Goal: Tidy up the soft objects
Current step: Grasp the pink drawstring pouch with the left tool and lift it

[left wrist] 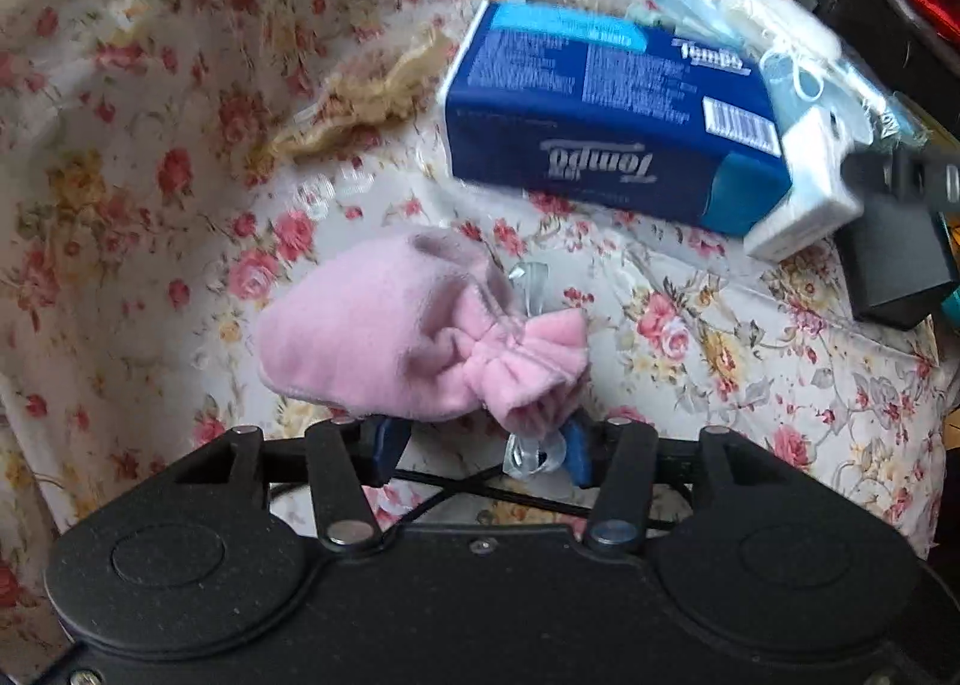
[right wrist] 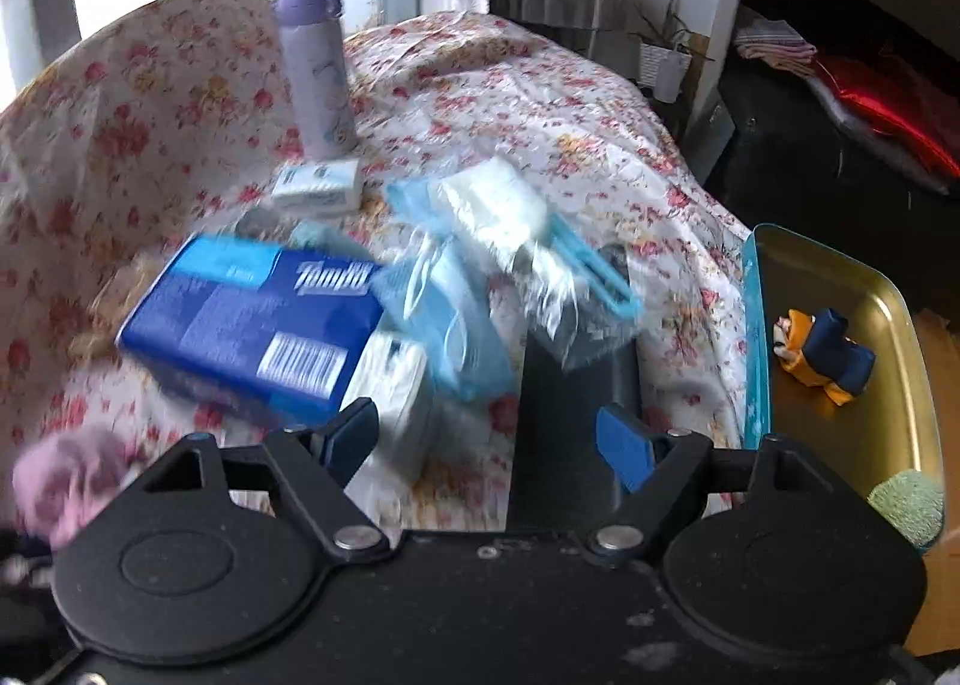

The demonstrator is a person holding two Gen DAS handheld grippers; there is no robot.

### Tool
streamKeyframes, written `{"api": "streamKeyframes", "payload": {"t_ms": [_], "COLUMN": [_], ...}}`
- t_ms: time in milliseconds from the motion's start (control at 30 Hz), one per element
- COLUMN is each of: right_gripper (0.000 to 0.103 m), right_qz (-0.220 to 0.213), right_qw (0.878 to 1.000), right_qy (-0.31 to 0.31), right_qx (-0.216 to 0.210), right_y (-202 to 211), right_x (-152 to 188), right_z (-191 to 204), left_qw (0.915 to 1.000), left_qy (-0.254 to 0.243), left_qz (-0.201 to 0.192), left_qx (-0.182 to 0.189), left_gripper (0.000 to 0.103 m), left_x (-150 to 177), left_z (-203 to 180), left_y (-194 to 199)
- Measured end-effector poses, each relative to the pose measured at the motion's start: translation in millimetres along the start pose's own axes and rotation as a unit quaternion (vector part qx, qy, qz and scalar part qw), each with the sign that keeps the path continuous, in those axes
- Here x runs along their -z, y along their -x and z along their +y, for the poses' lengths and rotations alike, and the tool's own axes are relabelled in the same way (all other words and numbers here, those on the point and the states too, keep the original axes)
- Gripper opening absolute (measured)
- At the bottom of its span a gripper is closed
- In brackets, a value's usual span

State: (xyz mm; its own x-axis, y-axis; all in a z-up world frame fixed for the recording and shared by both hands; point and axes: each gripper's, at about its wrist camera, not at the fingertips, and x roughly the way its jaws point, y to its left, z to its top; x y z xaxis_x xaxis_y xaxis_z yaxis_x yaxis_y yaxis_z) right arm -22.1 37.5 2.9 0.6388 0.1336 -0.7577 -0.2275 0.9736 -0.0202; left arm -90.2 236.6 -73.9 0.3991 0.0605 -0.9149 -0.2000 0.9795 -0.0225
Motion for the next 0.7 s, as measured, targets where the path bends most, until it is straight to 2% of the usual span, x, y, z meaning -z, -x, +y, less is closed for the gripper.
{"api": "streamKeyframes", "payload": {"t_ms": [200, 267, 433, 533, 700], "right_gripper": [0.079, 0.079, 0.079, 0.079, 0.079], "right_qz": [0.037, 0.043, 0.029, 0.025, 0.031], "right_qw": [0.999, 0.998, 0.997, 0.996, 0.996], "right_qy": [0.031, 0.022, 0.014, 0.019, 0.017], "right_qx": [-0.006, -0.027, -0.07, -0.082, -0.087], "right_y": [17, 25, 38, 37, 32], "right_x": [33, 40, 42, 41, 41], "right_z": [3, 1, 2, 6, 6], "left_qw": [0.9991, 0.9991, 0.9989, 0.9986, 0.9971], "left_qy": [-0.007, -0.005, 0.007, 0.005, 0.03], "left_qz": [-0.04, -0.039, -0.041, -0.043, -0.052], "left_qx": [-0.012, -0.015, -0.023, -0.031, -0.048], "left_gripper": [0.059, 0.06, 0.06, 0.06, 0.062], "left_x": [1, 1, 2, 3, 1], "left_z": [-3, -3, -1, -2, 9], "left_y": [14, 14, 15, 15, 16]}}
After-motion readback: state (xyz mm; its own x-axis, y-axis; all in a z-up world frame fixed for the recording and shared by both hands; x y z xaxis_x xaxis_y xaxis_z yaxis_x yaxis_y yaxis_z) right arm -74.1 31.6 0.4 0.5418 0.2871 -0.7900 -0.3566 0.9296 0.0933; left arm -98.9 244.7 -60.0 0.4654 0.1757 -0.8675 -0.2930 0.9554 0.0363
